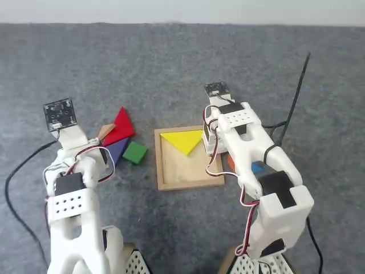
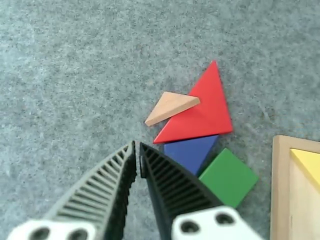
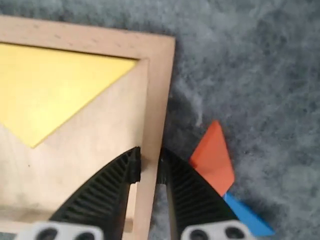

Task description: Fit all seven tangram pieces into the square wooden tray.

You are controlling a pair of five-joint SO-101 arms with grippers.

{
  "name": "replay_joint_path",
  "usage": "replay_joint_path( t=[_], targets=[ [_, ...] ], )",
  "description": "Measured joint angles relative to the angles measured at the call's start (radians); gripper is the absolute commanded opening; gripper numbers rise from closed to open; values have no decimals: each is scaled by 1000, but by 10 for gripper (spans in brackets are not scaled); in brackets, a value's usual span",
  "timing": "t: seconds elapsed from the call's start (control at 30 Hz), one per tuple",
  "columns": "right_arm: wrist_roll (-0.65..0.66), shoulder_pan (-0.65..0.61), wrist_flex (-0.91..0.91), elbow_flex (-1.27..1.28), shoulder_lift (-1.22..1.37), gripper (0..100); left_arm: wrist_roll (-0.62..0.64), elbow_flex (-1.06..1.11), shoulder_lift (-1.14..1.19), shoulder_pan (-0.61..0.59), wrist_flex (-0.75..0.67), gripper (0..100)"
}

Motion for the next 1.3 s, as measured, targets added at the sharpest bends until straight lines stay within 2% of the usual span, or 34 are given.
replay_joint_path(
  t=[0.13,0.3,0.47,0.57,0.7,0.77,0.87,1.03,1.2,1.3],
  targets=[
    [35,-3,55,-11,-57,230,0,0,0,0,0,159],
    [114,-6,132,9,-265,233,0,0,0,9,11,193],
    [204,91,160,126,-543,233,0,0,0,15,60,249],
    [281,181,160,224,-715,172,0,0,0,15,66,264],
    [316,270,106,393,-901,0,-3,-23,8,15,71,265],
    [319,304,43,491,-959,31,-44,-89,48,15,104,271],
    [318,339,-61,620,-996,20,-124,-239,164,51,199,288],
    [233,345,-192,772,-1000,20,-305,-545,505,163,393,288],
    [221,345,-221,796,-1002,18,-500,-792,858,193,427,287],
    [221,344,-222,796,-1002,17,-551,-888,1014,192,428,287]
  ],
)
